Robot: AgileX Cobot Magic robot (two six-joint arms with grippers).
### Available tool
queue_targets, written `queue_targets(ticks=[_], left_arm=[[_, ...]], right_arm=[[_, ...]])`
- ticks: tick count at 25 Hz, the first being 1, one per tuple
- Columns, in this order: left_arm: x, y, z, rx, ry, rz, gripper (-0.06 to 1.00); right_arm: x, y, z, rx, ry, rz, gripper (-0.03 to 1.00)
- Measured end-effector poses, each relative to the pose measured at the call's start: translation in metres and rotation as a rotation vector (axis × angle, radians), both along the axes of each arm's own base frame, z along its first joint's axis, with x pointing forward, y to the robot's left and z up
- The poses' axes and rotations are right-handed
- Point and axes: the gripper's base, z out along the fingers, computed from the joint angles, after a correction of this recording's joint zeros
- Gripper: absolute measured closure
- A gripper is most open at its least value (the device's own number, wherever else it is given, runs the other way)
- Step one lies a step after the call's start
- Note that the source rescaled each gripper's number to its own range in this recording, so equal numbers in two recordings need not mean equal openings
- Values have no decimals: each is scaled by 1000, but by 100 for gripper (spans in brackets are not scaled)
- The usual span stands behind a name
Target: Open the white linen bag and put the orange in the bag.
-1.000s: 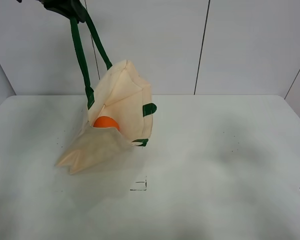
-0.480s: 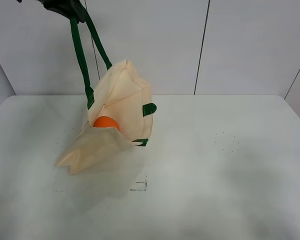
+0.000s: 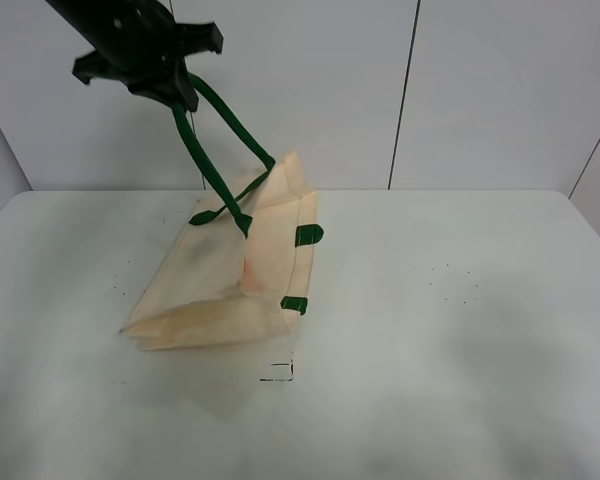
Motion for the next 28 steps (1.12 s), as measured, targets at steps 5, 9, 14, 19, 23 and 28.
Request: queue_targets(ticks=[5,9,14,19,23,28], left_arm=[[3,-3,-69,-50,26,39,94],[-2,0,-101,-38,35,49,73],[-5,0,-109,-25,48,21,11],[-7,-1,-102,4,81,-28,1],[-5,1,-78,68,85,-77,1],[-6,25,-70,149,178,-44,1]], right_arm=[[0,0,0,0,0,0,-3],[0,0,0,0,0,0,-3],[0,0,0,1,0,0,-3],[0,0,0,1,0,0,-3],[0,0,0,1,0,0,-3],[0,0,0,1,0,0,-3]])
